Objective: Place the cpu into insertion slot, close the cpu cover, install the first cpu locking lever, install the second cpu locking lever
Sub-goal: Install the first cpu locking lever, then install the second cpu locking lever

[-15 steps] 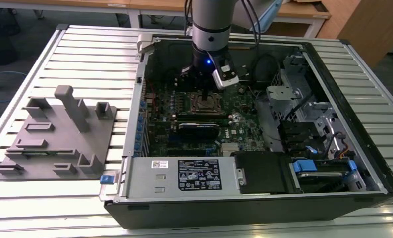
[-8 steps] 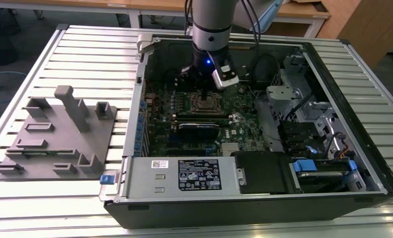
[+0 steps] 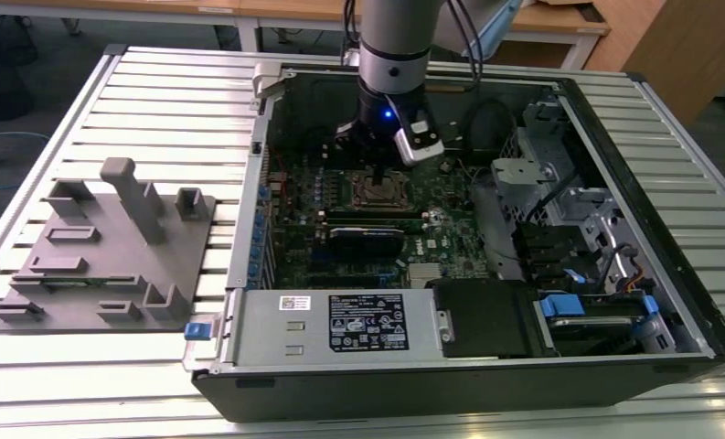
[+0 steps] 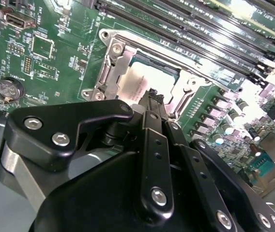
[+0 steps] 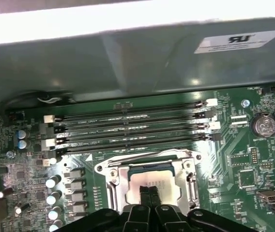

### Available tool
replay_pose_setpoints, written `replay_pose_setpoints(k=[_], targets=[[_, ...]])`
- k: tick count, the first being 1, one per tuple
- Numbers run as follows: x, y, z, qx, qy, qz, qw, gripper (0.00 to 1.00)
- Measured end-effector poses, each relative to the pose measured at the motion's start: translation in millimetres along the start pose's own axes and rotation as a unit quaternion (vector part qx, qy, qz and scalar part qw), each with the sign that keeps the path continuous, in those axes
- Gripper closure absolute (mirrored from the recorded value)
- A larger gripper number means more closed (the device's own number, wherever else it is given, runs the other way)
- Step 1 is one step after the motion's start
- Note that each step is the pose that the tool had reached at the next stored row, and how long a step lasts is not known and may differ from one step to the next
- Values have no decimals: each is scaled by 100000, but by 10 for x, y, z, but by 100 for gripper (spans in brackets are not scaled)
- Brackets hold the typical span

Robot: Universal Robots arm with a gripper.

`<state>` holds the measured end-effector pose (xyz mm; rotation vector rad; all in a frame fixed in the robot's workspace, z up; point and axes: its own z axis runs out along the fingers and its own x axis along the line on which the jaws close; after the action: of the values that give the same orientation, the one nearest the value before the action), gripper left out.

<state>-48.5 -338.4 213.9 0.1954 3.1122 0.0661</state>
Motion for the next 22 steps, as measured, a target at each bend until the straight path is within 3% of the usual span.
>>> replay_pose_setpoints(k=[2,7,22], targets=[[-2,0,0,-5,15,-354,99999,89],[-3,0,2,-64,162,-3708,99931,89],[-31,-20,0,-57,146,-3324,99945,89]])
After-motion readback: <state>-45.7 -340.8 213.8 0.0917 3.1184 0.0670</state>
